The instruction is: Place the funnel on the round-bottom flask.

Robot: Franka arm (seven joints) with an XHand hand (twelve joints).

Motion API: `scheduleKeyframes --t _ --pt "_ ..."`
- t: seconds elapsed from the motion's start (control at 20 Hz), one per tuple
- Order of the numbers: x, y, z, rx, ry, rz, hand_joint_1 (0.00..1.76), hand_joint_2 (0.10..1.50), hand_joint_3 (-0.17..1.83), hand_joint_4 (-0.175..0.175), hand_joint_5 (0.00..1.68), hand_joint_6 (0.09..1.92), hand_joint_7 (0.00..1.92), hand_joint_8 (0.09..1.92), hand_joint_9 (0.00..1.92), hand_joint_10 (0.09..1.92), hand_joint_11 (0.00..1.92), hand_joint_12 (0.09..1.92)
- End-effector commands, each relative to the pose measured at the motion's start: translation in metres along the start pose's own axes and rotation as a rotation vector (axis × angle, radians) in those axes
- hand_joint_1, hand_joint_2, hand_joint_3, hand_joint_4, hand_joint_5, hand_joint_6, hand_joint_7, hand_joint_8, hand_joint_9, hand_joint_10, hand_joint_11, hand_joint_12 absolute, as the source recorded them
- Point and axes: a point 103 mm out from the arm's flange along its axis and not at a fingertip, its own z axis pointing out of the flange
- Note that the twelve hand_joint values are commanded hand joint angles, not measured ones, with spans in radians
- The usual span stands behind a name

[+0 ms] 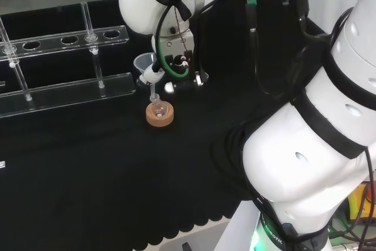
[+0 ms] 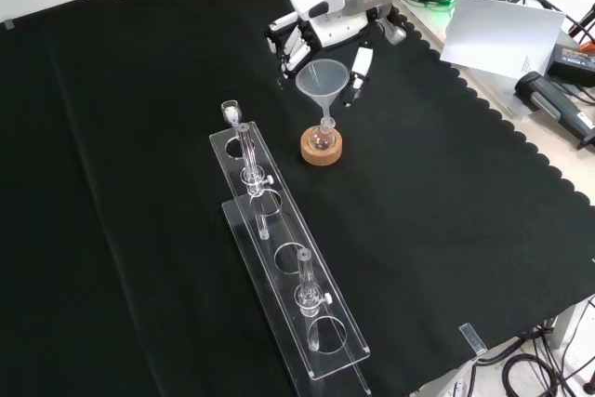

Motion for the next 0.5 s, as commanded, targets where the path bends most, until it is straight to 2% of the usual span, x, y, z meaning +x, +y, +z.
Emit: scheduleKeyframes --t 0.05,0.5 --pt "-0.004 0.005 0.002 -0.003 0.002 0.005 0.82 0.73 0.72 0.051 0.79 0.44 1.01 0.47 0.82 0.33 0.00 1.40" --pt "-0.015 0.011 0.004 -0.004 -0.007 0.009 0.82 0.73 0.73 0.050 0.79 0.45 1.02 0.47 0.82 0.33 0.00 1.40"
